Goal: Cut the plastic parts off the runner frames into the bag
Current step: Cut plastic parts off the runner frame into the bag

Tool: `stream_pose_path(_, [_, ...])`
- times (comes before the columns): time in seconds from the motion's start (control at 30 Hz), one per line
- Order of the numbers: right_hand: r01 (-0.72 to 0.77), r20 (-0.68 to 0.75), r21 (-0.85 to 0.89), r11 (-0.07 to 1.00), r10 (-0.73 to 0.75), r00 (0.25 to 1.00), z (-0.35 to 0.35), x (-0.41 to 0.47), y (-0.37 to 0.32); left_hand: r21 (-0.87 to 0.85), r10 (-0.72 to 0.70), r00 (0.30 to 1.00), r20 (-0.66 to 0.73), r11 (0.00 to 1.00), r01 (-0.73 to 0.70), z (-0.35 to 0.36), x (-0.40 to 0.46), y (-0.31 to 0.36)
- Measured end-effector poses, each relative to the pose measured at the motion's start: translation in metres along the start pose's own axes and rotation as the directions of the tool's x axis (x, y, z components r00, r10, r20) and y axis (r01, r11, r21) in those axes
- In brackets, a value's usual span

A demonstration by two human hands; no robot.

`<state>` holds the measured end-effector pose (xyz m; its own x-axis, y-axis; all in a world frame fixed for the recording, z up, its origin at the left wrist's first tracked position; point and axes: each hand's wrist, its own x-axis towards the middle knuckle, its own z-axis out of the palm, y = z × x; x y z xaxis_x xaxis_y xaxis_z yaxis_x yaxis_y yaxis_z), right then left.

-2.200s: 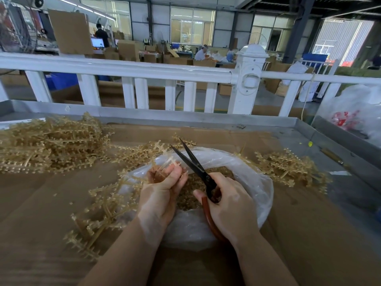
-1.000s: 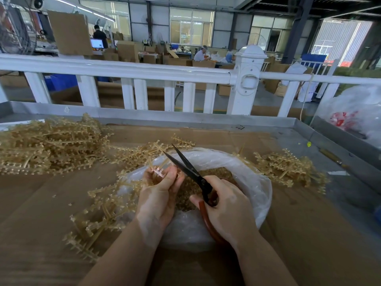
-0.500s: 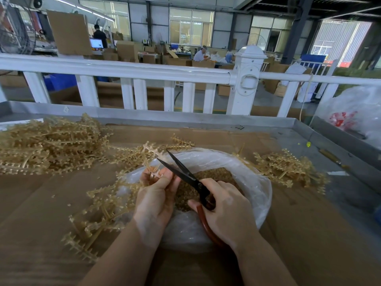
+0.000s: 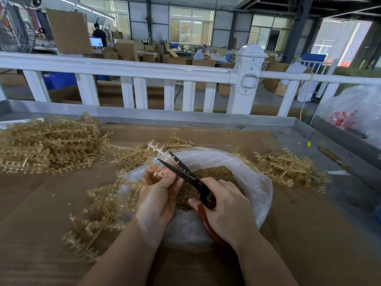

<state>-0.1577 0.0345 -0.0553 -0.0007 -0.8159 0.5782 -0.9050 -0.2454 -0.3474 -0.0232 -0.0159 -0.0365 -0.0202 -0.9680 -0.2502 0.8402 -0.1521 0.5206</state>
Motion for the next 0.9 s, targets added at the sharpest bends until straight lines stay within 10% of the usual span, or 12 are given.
stream_pose_path(0.9, [0.015,0.041,-0.052,0.999,-0.012,0.999,-0.0013,0.0007,-0.0007,0.045,0.001,1.000,-0.007,0.999,-0.001,0.0018,-0.0018,-0.0008])
